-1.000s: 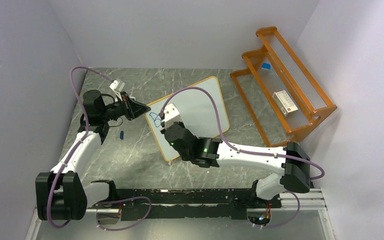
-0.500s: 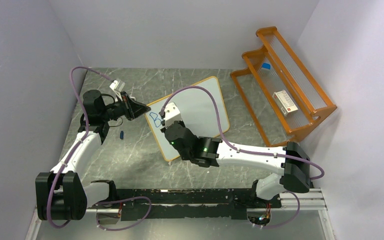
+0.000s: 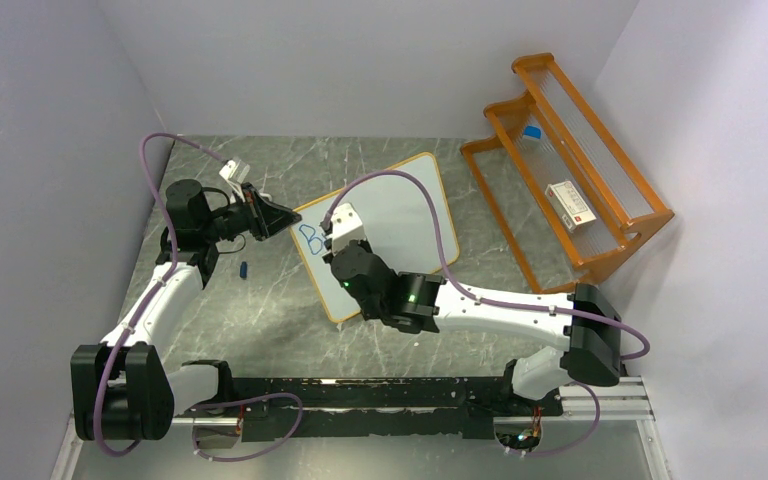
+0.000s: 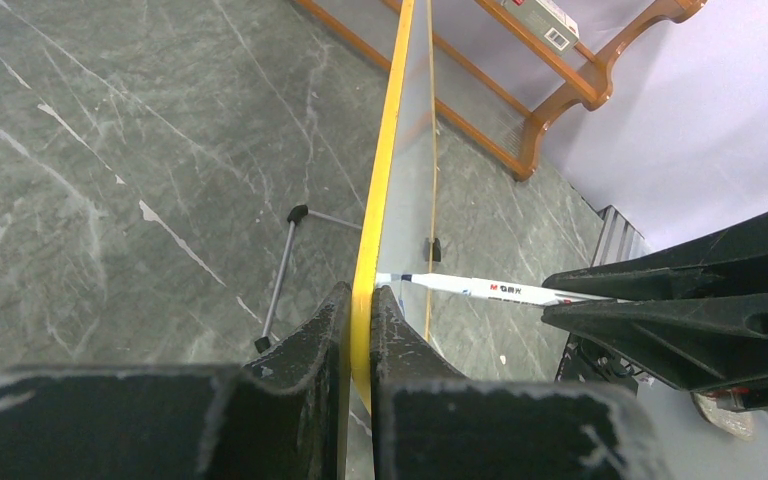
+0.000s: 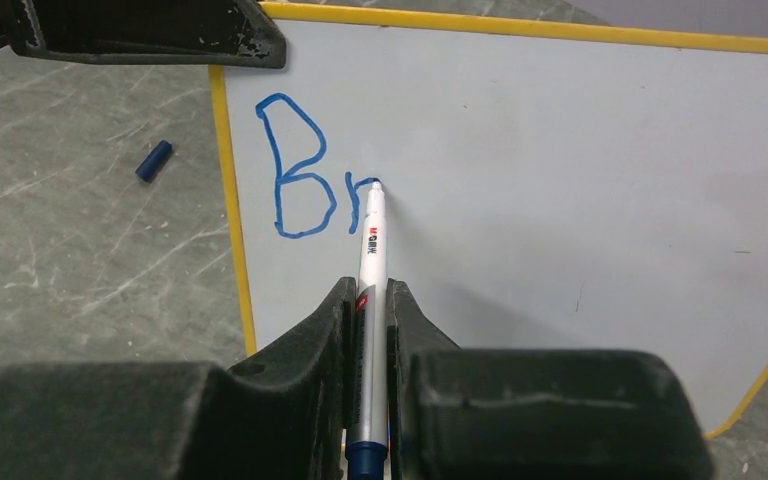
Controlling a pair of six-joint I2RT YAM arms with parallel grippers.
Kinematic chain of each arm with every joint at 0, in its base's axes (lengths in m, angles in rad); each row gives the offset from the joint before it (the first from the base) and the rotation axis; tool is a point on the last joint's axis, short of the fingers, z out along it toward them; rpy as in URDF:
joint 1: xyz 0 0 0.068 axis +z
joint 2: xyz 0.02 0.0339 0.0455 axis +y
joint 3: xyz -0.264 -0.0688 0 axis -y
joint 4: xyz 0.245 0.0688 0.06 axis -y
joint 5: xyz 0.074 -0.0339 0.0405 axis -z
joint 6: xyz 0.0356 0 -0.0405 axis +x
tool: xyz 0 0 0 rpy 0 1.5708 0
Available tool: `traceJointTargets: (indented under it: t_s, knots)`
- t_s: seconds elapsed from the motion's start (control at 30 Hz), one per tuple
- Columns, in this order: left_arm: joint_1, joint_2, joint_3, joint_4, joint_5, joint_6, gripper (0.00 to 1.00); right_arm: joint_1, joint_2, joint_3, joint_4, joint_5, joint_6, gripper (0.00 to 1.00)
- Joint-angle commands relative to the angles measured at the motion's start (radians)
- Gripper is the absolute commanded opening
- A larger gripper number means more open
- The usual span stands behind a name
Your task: Write a sentence on the whiteboard
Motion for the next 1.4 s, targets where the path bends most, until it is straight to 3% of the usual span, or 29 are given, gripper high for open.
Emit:
traceJointTargets:
  t_s: [0.0,1.37]
  knots:
    - [-0.022,0.028,-0.010,-0.092,-0.004,0.048,0.05,-0.012,-0.041,0.002,-0.006,0.028,0.019,0.00]
    - [-0.023,0.026,-0.009,-0.096,-0.005,0.052,0.05,-0.051,-0.017,-0.003,0.003,-0.016,0.050,0.00]
